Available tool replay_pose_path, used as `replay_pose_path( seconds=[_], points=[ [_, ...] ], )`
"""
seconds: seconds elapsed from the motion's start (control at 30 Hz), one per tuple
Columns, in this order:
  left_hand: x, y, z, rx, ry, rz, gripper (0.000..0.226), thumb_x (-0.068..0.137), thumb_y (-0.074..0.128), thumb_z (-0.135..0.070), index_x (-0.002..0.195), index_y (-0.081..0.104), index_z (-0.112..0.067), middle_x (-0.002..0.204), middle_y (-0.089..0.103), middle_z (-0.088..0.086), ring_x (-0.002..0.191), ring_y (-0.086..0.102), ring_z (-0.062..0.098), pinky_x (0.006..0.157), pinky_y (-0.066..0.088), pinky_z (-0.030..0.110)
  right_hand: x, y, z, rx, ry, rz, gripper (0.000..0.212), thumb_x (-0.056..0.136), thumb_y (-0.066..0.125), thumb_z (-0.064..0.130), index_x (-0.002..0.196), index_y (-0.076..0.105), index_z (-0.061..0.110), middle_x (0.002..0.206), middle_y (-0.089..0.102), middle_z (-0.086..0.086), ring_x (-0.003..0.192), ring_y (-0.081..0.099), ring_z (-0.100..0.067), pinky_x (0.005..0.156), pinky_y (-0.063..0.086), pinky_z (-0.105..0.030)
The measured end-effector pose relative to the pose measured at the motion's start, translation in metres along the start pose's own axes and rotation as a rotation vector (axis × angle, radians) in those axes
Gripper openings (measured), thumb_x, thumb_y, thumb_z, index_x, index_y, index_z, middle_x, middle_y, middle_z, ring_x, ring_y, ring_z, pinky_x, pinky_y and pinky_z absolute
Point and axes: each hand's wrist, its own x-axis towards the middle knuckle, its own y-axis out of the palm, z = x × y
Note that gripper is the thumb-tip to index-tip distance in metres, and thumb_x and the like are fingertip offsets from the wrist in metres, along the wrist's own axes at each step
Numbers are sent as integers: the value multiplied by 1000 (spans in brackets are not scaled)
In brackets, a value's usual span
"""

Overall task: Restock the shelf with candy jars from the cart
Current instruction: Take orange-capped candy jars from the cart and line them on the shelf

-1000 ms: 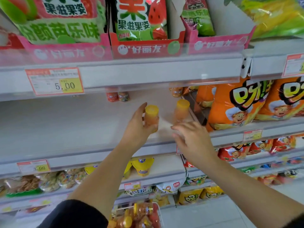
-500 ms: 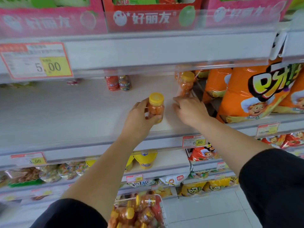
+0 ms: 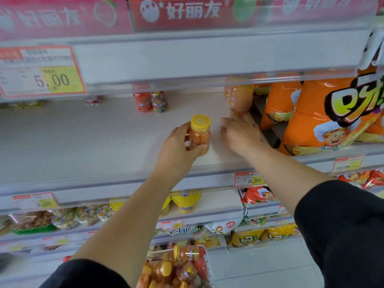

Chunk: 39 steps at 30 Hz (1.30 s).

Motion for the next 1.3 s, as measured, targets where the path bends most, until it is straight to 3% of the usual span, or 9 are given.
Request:
replay_pose_path(
  seconds=[0.07,0.2,0.37,0.47,0.57,0.7,0.9,1.13,1.3],
  points=[
    [-2,-1,-3,-22,-20,-4,58,83,77,-19,135,53,-29,123,64,-8,111,60,8,92,49,23,-7,-1,-2,29,-46,-21,43,103,31,32,143,45,21,160,22,-6,147,16,-34,116,24,-54],
    [0,1,-10,8,-46,23,64,80,80,-20,137,51,-28,121,65,-8,109,61,10,94,48,29,-50,-6,-14,190,-141,-53,35,102,37,24,125,63,15,124,64,-11,115,58,-33,96,49,-46],
    [24,36,-28,2,-33,67,75,77,82,-18,140,43,-21,121,62,-6,104,63,12,80,49,18,-108,-16,-39,185,-237,-14,29,102,38,24,99,66,14,99,64,-1,96,60,-25,78,49,-44],
    [42,61,-37,-6,-35,43,65,78,81,-20,132,46,-19,114,62,-8,101,63,12,75,46,17,-124,-25,-50,159,-283,51,27,102,44,19,120,63,12,122,61,-3,115,53,-27,94,43,-42],
    [54,80,-41,14,-15,44,61,78,82,-23,129,48,-18,112,60,-8,101,62,13,79,46,23,-127,-27,-54,144,-265,95,42,103,44,16,145,46,17,149,45,-2,136,39,-22,110,34,-36],
    [63,98,-39,92,59,16,66,75,85,-29,131,51,-18,123,61,1,104,63,16,84,51,24,-125,-23,-51,101,-283,84,45,101,44,10,146,43,17,147,46,-4,134,39,-23,108,37,-38],
    [75,105,-39,38,16,-22,69,79,82,-28,137,46,-18,124,62,1,100,60,10,71,42,11,-123,-21,-52,65,-285,109,56,99,46,6,153,33,19,159,31,-1,144,29,-21,115,31,-36],
    [84,117,-39,31,-16,-54,70,76,84,-32,133,46,-20,122,63,2,105,64,17,84,53,27,-125,-17,-54,36,-295,71,60,99,48,7,154,28,22,161,28,1,145,27,-18,115,29,-31],
    [83,123,-41,86,-19,-86,58,80,80,-34,128,53,-19,125,58,3,104,63,18,79,50,25,-125,-16,-55,31,-311,45,60,100,48,9,154,29,23,160,29,3,145,27,-16,114,30,-30]
  ],
)
